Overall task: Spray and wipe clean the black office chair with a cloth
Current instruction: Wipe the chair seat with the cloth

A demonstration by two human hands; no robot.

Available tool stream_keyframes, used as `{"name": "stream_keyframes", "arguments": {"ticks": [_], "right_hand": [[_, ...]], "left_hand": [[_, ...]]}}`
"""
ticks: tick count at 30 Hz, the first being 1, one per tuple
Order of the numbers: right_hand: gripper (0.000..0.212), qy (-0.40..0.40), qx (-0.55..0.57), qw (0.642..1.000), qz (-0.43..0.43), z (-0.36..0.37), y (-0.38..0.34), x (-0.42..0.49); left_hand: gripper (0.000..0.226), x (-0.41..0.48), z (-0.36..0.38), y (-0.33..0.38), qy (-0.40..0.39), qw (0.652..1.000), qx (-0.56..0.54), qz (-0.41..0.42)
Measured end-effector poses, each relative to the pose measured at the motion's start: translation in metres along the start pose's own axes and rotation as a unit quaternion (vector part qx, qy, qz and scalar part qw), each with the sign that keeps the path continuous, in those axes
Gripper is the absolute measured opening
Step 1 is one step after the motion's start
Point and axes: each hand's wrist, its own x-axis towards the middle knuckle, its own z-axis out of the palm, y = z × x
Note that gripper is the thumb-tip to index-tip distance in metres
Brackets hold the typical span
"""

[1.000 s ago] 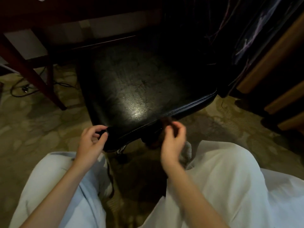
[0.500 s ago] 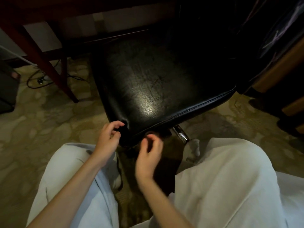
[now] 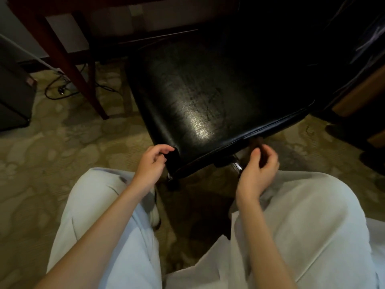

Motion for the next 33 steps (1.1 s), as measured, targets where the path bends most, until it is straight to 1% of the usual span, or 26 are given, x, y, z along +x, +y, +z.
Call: {"name": "stream_keyframes", "arguments": {"ticks": [3,5,7,9,11,14,15,17,18,19,20,21,22,23,24,25,26,27,28,30,33], "right_hand": [[0.022,-0.024,-0.056,0.996,-0.073,0.026,0.002,0.007],[0.022,-0.055,-0.119,0.983,-0.132,0.044,0.016,-0.018],[0.02,-0.094,-0.165,0.962,-0.195,0.053,0.029,-0.057],[0.021,-0.159,-0.192,0.934,-0.258,0.053,0.04,-0.096],[0.021,-0.227,-0.221,0.904,-0.289,0.05,0.052,-0.124],[0.022,-0.262,-0.253,0.873,-0.323,0.047,0.067,-0.127],[0.024,-0.279,-0.263,0.857,-0.344,0.045,0.071,-0.124],[0.027,-0.339,-0.293,0.803,-0.394,0.036,0.082,-0.114],[0.027,-0.371,-0.314,0.774,-0.406,0.028,0.088,-0.109],[0.027,-0.394,-0.326,0.761,-0.399,0.021,0.095,-0.102],[0.025,-0.4,-0.333,0.771,-0.367,0.012,0.099,-0.095],[0.023,-0.383,-0.328,0.807,-0.309,0.005,0.102,-0.088],[0.021,-0.344,-0.315,0.856,-0.221,0.0,0.1,-0.081],[0.019,-0.29,-0.279,0.909,-0.113,-0.003,0.097,-0.072],[0.017,-0.23,-0.213,0.949,0.028,-0.003,0.09,-0.062],[0.016,-0.174,-0.125,0.963,0.164,0.0,0.085,-0.051],[0.017,-0.143,-0.042,0.948,0.28,0.004,0.077,-0.045],[0.017,-0.139,0.034,0.923,0.356,0.009,0.075,-0.042],[0.018,-0.14,0.081,0.899,0.407,0.016,0.071,-0.044],[0.024,-0.158,0.114,0.86,0.471,0.035,0.066,-0.058],[0.027,-0.181,0.153,0.817,0.525,0.056,0.048,-0.088]], "left_hand": [[0.046,0.0,-0.001,-0.004,-0.013,1.0,0.003,0.006],[0.046,0.0,-0.002,-0.006,-0.023,1.0,-0.005,0.004],[0.048,0.002,-0.002,-0.007,-0.02,1.0,-0.013,0.007],[0.05,0.003,-0.002,-0.007,-0.014,1.0,-0.017,0.015],[0.05,0.003,-0.004,-0.007,-0.016,1.0,-0.022,0.009],[0.047,0.002,-0.006,-0.006,-0.025,0.999,-0.023,0.002],[0.047,0.002,-0.007,-0.005,-0.026,0.999,-0.025,0.002],[0.048,0.002,-0.007,-0.004,-0.028,0.999,-0.036,-0.004],[0.048,0.001,-0.007,-0.003,-0.029,0.999,-0.039,-0.007],[0.048,0.0,-0.007,-0.002,-0.03,0.999,-0.044,-0.011],[0.047,0.0,-0.008,-0.001,-0.03,0.998,-0.048,-0.015],[0.046,0.0,-0.009,-0.001,-0.028,0.998,-0.054,-0.02],[0.044,-0.001,-0.011,0.0,-0.023,0.998,-0.056,-0.027],[0.042,-0.001,-0.012,0.001,-0.016,0.998,-0.057,-0.035],[0.041,-0.001,-0.013,0.001,-0.007,0.997,-0.057,-0.044],[0.04,-0.001,-0.013,0.001,0.002,0.997,-0.059,-0.055],[0.039,-0.001,-0.013,0.002,0.007,0.996,-0.057,-0.062],[0.038,-0.002,-0.012,0.002,0.007,0.997,-0.054,-0.063],[0.037,-0.003,-0.011,0.003,0.006,0.997,-0.048,-0.062],[0.037,-0.004,-0.012,0.003,0.0,0.998,-0.035,-0.052],[0.039,-0.005,-0.014,0.003,-0.008,0.999,-0.019,-0.042]]}}
